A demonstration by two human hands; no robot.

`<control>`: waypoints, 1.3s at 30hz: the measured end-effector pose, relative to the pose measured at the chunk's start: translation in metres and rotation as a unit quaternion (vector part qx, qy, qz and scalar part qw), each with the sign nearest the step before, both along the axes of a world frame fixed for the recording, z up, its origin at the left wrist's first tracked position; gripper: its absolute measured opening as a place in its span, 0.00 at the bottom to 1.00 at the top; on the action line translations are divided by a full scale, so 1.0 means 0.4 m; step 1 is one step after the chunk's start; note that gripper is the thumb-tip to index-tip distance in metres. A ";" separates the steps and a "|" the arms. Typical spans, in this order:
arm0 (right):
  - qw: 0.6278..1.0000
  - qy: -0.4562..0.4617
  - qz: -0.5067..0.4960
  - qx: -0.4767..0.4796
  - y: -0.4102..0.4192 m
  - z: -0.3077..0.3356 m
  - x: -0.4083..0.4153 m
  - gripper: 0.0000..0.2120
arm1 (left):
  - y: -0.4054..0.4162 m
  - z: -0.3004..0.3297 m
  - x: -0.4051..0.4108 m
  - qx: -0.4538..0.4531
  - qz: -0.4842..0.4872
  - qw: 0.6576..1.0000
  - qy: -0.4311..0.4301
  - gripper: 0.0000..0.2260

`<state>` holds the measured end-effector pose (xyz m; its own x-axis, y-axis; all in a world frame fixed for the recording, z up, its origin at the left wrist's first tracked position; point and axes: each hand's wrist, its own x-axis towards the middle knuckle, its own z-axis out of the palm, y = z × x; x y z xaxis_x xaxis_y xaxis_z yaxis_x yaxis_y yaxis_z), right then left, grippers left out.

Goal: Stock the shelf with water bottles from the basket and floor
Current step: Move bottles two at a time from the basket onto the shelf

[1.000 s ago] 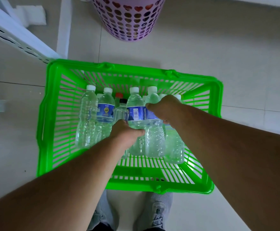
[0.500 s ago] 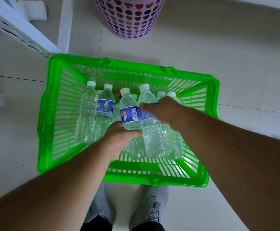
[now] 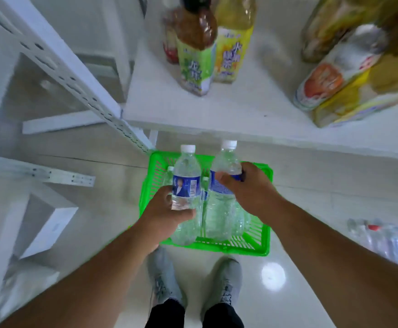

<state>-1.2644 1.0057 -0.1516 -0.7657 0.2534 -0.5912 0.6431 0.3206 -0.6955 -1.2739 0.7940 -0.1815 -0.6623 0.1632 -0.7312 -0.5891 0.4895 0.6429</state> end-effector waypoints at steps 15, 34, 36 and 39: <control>0.977 0.204 -0.021 0.053 -0.123 1.022 0.088 0.12 | -0.150 0.964 0.048 0.079 -0.029 0.981 0.173 0.24; 0.932 0.343 -0.038 0.114 -0.166 1.537 0.169 0.14 | -0.148 1.426 0.115 0.150 0.016 0.944 0.295 0.21; 0.931 0.345 -0.031 0.113 -0.145 1.551 0.159 0.15 | -0.123 1.442 0.120 0.146 0.024 0.942 0.301 0.21; 0.931 0.350 -0.026 0.101 -0.099 1.563 0.142 0.17 | -0.073 1.462 0.116 0.131 0.031 0.941 0.310 0.21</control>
<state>-1.2076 0.9662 0.4737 -0.9289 0.3533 0.1111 0.0738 0.4704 -0.8793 -1.2274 0.7649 0.4032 -0.9629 0.2301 -0.1410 -0.0833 0.2435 0.9663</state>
